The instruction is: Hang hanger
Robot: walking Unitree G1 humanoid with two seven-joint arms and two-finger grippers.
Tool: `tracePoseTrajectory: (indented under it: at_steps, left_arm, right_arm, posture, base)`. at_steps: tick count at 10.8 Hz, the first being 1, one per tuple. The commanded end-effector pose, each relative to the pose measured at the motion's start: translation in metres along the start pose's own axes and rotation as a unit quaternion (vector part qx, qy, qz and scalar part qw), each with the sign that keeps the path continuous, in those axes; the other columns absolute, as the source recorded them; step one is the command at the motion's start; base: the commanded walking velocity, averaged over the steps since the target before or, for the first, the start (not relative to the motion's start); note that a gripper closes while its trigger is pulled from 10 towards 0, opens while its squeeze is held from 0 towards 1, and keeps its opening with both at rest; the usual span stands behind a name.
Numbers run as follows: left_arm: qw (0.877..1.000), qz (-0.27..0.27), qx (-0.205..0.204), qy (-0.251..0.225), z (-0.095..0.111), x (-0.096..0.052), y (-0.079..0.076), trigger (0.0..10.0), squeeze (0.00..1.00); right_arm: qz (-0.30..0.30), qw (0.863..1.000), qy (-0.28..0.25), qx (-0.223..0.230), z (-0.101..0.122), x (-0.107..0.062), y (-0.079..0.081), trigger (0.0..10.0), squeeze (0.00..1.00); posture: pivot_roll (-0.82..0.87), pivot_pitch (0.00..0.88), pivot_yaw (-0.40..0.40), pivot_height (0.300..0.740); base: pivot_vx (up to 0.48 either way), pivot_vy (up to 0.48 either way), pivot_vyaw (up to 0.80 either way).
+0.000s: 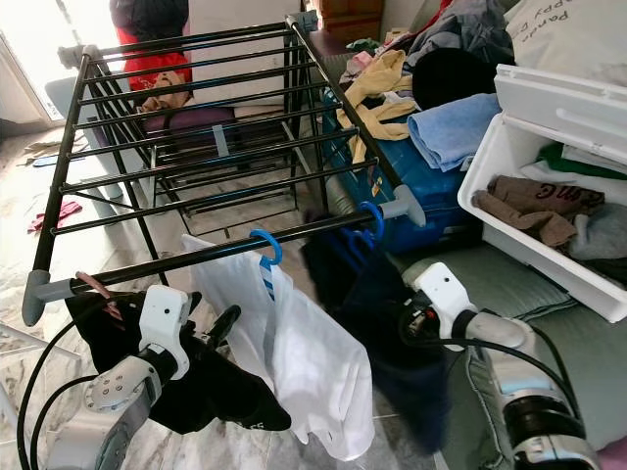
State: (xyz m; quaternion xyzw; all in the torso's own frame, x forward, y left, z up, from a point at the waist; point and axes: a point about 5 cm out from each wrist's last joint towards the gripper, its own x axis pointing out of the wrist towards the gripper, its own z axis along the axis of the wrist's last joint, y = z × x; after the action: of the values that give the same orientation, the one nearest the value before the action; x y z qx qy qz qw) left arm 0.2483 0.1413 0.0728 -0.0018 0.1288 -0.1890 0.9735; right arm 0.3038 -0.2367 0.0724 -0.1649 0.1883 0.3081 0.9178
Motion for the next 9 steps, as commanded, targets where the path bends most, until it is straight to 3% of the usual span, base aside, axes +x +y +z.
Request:
tracePoseTrajectory:
  at_steps: [1, 4, 7, 9]
  left_arm:
    - [1.0, 0.004, 0.007, 0.001, 0.001, 0.001, 0.001, 10.0, 0.0]
    - [1.0, 0.006, 0.007, 0.0, 0.002, 0.002, 0.001, 10.0, 0.0]
    - [1.0, 0.011, 0.006, 0.003, 0.0, 0.002, 0.002, 10.0, 0.0]
    - [1.0, 0.005, 0.008, 0.0, 0.0, 0.003, 0.0, 10.0, 0.0]
  right_arm:
    - [-0.006, 1.0, -0.014, -0.009, 0.007, 0.003, -0.002, 0.0, 0.0]
    - [-0.015, 0.999, -0.044, -0.008, 0.016, 0.005, -0.002, 0.0, 0.0]
    - [-0.084, 0.993, -0.078, 0.007, 0.02, -0.001, -0.002, 0.0, 0.0]
    - [-0.15, 0.982, -0.11, 0.029, 0.026, -0.009, 0.004, 0.0, 0.0]
  posture:
    - [-0.14, 0.0, 0.06, 0.74]
    - [-0.14, 0.0, 0.055, 0.74]
    - [-0.15, 0.0, 0.058, 0.74]
    - [-0.15, 0.0, 0.054, 0.74]
  base:
    - [0.0, 0.0, 0.0]
    - [0.0, 0.0, 0.0]
    - [0.0, 0.0, 0.0]
    - [0.0, 0.0, 0.0]
